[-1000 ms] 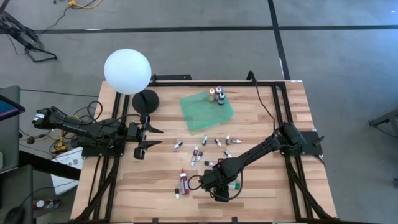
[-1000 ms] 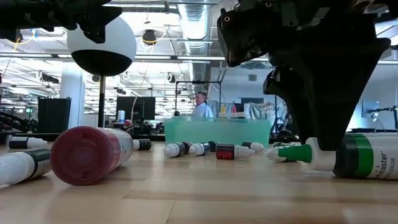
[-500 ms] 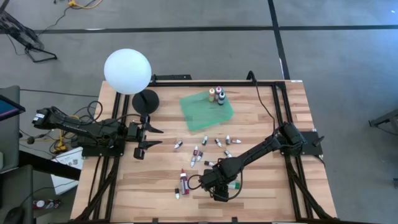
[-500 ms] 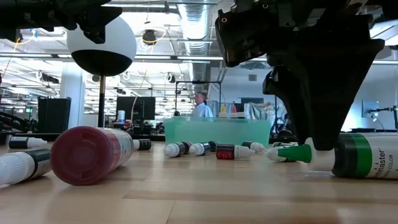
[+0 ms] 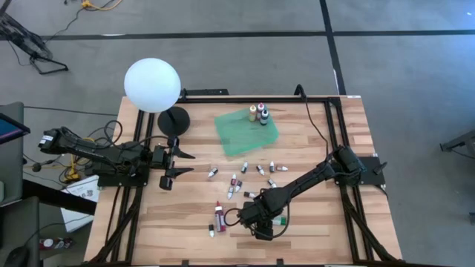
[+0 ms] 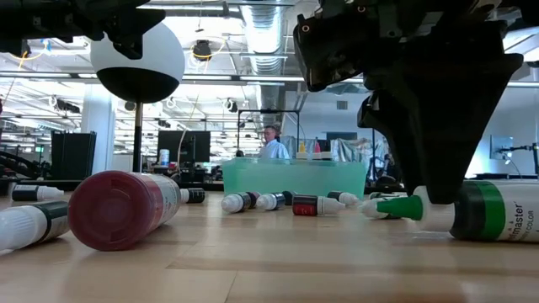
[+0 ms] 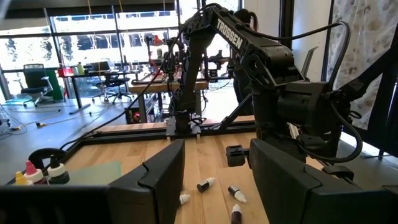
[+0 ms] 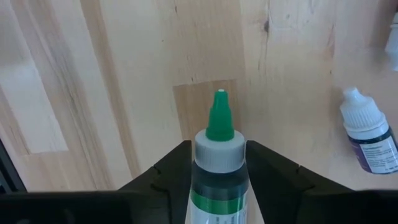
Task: Pick & Place food coloring
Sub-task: Put the green food coloring bottle into the green bin
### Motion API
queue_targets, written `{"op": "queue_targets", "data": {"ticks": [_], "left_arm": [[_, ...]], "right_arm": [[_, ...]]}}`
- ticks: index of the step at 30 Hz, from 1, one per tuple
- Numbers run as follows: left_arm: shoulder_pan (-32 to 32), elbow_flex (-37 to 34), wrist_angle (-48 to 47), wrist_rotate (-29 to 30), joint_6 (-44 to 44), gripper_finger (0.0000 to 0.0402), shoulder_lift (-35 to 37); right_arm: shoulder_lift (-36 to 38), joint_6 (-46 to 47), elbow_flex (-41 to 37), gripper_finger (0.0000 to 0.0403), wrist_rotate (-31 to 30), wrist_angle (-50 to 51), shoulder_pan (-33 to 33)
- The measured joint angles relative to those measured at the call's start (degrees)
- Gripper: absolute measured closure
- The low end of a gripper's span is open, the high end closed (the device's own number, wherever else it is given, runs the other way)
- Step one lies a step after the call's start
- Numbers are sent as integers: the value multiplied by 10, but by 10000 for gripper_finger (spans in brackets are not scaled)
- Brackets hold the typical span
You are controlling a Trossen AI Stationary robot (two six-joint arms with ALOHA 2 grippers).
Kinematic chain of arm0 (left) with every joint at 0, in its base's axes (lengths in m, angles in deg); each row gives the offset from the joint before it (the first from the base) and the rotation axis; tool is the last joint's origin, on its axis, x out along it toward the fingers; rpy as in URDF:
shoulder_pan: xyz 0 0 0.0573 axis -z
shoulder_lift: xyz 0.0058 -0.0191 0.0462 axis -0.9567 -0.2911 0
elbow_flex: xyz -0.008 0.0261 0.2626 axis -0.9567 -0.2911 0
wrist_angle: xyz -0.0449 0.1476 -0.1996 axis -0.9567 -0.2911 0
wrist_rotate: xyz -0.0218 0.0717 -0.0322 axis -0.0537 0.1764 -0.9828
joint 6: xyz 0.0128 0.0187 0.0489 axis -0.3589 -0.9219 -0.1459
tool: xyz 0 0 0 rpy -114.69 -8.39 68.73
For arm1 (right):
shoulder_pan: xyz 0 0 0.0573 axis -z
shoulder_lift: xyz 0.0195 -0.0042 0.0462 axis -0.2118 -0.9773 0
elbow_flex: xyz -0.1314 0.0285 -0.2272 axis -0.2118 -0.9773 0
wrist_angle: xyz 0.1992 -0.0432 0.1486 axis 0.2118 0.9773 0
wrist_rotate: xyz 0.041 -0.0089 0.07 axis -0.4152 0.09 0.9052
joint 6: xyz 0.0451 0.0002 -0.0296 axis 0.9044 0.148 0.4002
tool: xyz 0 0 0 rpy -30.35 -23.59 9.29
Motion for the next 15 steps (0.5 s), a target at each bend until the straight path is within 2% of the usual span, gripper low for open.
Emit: {"op": "queue_targets", "data": {"ticks": [15], "left_arm": [[0,0,0,0,1,225,0]], "right_arm": [[0,0,0,246,0,0,0]]}}
